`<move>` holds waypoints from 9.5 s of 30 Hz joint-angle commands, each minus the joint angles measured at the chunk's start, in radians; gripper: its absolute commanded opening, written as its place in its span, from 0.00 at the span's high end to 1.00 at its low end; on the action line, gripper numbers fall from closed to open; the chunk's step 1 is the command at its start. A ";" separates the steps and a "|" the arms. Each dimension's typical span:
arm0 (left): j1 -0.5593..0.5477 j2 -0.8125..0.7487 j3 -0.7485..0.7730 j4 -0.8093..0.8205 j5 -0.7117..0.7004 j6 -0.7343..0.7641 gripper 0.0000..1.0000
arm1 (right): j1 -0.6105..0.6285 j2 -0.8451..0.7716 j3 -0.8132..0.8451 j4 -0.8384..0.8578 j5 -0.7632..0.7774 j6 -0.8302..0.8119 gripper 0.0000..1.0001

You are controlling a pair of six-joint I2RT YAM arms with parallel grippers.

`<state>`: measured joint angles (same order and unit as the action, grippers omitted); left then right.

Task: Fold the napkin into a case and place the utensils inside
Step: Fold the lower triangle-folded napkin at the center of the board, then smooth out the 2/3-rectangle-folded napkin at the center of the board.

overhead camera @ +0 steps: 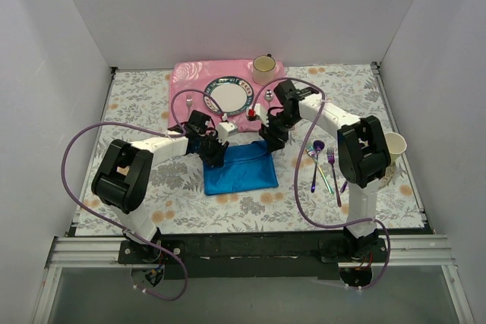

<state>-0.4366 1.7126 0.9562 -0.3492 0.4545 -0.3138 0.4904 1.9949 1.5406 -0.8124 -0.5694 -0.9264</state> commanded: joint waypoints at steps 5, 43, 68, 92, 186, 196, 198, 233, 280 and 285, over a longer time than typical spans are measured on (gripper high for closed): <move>-0.019 -0.001 -0.043 -0.045 -0.031 0.002 0.89 | -0.078 -0.005 0.150 -0.162 -0.139 0.161 0.53; -0.027 -0.149 -0.043 -0.092 -0.001 -0.037 0.82 | -0.098 0.084 0.064 0.005 -0.104 0.745 0.99; -0.313 -0.282 -0.221 0.114 -0.094 0.130 0.67 | -0.058 0.144 -0.053 0.114 -0.012 0.681 0.99; -0.353 -0.163 -0.232 0.078 -0.192 0.035 0.91 | -0.055 0.025 -0.102 -0.002 -0.138 0.727 0.99; 0.226 0.068 -0.178 0.860 0.590 -1.377 0.31 | -0.049 0.127 -0.169 0.289 0.151 0.457 0.99; 0.298 0.206 -0.316 0.788 0.524 -1.350 0.34 | -0.049 0.123 -0.186 0.286 0.143 0.459 0.99; 0.306 0.200 -0.323 0.790 0.530 -1.345 0.35 | -0.050 0.122 -0.192 0.285 0.143 0.459 0.99; -0.068 0.277 0.150 0.549 0.092 -1.248 1.00 | -0.052 0.079 -0.229 0.334 0.102 0.486 0.99; -0.102 0.381 0.147 0.374 -0.094 -1.101 0.99 | -0.075 0.116 -0.140 0.323 -0.002 0.864 0.75; -0.099 0.371 0.142 0.378 -0.085 -1.097 0.94 | -0.079 0.130 -0.175 0.285 0.057 0.833 0.80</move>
<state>-0.5335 2.0464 1.1213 0.1505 0.4931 -1.4651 0.4118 2.0975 1.4155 -0.4664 -0.6544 -0.0303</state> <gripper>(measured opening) 0.023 0.210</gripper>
